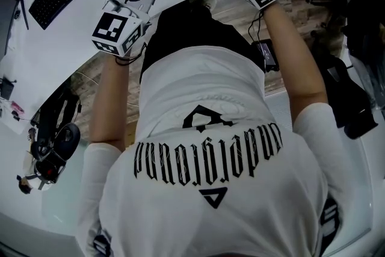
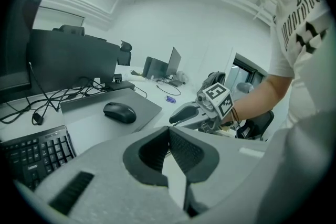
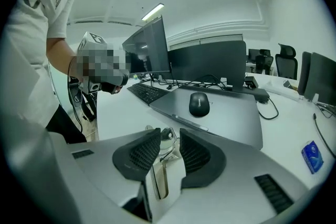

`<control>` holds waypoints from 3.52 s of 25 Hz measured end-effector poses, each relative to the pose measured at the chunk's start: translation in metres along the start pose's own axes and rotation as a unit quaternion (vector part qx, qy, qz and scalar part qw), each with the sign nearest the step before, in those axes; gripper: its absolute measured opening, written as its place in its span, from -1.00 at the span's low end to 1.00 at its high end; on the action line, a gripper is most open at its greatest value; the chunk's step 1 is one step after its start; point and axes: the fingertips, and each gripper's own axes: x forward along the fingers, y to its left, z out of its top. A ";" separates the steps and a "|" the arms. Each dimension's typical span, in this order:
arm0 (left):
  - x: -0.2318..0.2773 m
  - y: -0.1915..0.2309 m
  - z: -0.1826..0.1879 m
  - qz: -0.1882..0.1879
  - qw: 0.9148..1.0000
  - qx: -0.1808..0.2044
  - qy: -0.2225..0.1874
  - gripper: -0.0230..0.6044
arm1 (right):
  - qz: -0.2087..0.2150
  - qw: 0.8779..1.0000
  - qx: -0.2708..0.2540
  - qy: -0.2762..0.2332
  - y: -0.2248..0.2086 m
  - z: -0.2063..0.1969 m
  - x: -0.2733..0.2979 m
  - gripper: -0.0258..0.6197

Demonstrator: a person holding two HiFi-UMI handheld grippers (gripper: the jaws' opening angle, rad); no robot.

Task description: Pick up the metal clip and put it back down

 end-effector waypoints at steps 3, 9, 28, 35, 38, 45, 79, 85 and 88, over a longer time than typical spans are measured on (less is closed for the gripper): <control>-0.007 -0.015 0.007 0.005 1.000 0.005 -0.011 -0.88 | -0.012 1.000 -0.009 -0.007 0.007 0.009 -0.020 -0.63; -0.015 -0.051 0.034 0.017 0.998 0.011 -0.052 -0.88 | -0.033 0.999 -0.026 -0.032 0.022 0.030 -0.068 -0.63; -0.077 -0.172 0.133 0.054 0.980 0.107 -0.160 -0.88 | -0.056 0.981 -0.107 -0.151 0.108 0.129 -0.239 -0.65; -0.094 -0.216 0.133 0.053 0.978 0.136 -0.147 -0.88 | -0.068 0.973 -0.087 -0.201 0.132 0.141 -0.287 -0.84; -0.104 -0.231 0.132 0.053 0.979 0.128 -0.151 -0.88 | -0.063 0.973 -0.080 -0.206 0.140 0.139 -0.295 -0.87; -0.134 -0.234 0.126 0.072 0.979 0.112 -0.155 -0.88 | -0.058 0.974 -0.075 -0.207 0.153 0.141 -0.299 -0.87; -0.353 -0.283 -0.020 0.078 0.976 0.056 -0.194 -0.88 | -0.082 0.977 -0.061 -0.190 0.386 0.142 -0.281 -0.87; -0.348 -0.310 -0.016 0.103 0.971 0.056 -0.207 -0.88 | -0.066 0.978 -0.085 -0.180 0.388 0.122 -0.308 -0.87; -0.337 -0.335 -0.016 0.112 0.968 0.059 -0.216 -0.88 | -0.055 0.978 -0.094 -0.179 0.389 0.101 -0.332 -0.87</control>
